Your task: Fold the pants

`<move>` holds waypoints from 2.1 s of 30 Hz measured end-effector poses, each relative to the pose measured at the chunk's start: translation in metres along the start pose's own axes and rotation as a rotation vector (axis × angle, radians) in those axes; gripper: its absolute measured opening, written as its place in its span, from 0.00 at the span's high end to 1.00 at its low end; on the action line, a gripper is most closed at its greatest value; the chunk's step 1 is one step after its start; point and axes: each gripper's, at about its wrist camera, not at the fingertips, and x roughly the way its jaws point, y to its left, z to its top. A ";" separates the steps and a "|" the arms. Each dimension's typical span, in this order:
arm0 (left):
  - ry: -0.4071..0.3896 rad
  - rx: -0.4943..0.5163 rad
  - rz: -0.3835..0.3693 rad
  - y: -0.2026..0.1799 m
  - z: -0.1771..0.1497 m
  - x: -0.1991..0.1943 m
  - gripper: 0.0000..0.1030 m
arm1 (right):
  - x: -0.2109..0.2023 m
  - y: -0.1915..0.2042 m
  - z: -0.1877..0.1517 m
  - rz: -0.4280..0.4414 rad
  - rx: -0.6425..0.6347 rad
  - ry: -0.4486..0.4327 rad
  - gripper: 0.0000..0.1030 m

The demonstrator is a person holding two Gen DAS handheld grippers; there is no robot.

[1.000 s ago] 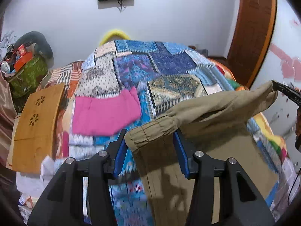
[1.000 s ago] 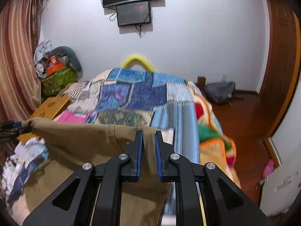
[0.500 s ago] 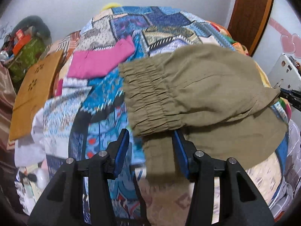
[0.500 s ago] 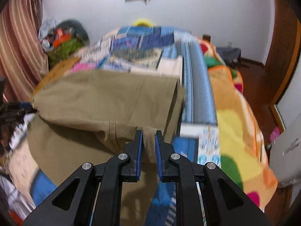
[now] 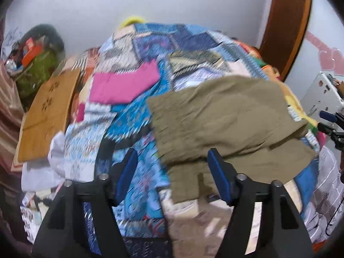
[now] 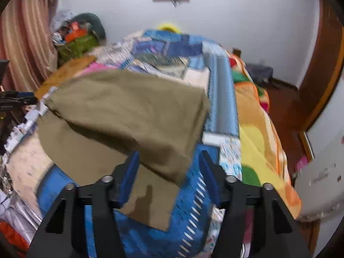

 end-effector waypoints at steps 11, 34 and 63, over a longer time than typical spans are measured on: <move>0.059 0.190 -0.117 -0.083 0.009 0.036 0.22 | 0.059 0.064 0.021 0.079 -0.246 0.067 0.20; -0.027 0.222 -0.051 -0.083 0.012 0.019 0.78 | 0.013 0.075 0.040 0.160 -0.248 -0.091 0.93; 0.087 -0.166 -0.086 0.013 -0.028 0.018 0.20 | -0.028 -0.007 -0.026 -0.050 0.144 0.016 0.40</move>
